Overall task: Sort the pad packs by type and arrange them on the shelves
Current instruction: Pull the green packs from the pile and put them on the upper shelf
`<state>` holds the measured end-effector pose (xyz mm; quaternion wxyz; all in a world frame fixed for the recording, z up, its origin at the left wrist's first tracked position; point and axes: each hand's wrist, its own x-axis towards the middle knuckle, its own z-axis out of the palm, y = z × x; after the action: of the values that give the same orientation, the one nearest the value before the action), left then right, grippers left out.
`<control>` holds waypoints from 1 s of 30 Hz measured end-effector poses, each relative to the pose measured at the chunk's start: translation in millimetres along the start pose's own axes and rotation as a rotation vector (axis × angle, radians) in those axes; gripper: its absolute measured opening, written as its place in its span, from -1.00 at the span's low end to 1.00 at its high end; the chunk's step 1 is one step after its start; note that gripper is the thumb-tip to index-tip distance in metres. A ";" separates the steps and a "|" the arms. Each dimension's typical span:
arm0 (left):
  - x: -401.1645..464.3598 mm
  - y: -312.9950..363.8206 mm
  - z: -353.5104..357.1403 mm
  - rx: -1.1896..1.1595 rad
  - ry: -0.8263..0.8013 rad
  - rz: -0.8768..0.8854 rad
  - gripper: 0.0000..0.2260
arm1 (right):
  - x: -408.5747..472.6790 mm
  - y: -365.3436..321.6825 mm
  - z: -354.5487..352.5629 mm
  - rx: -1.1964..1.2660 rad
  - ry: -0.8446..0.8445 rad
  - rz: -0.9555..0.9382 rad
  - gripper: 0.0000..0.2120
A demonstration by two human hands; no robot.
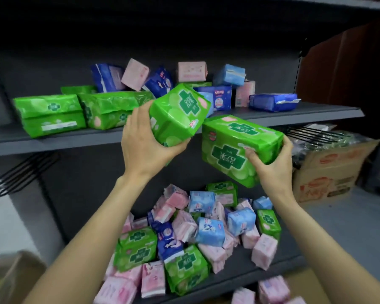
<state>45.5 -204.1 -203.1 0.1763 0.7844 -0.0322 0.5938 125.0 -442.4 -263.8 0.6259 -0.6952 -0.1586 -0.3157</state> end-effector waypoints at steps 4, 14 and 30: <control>-27.1 -9.5 -26.6 0.028 -0.099 -0.033 -0.20 | -4.3 -5.8 -1.6 -0.085 -0.114 -0.015 -0.20; -152.0 -108.2 -33.7 0.222 -0.629 -0.606 -0.20 | -67.5 61.5 48.3 -0.537 -0.702 0.029 -0.22; -457.1 -197.6 -143.4 0.588 -0.950 -1.145 -0.13 | -313.6 232.4 175.1 -0.421 -1.607 0.069 -0.31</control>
<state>-168.9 -46.7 -647.8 0.2072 0.8624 0.4618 -0.0023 74.9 -256.3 -645.7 0.1882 -0.8158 -0.4735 0.2735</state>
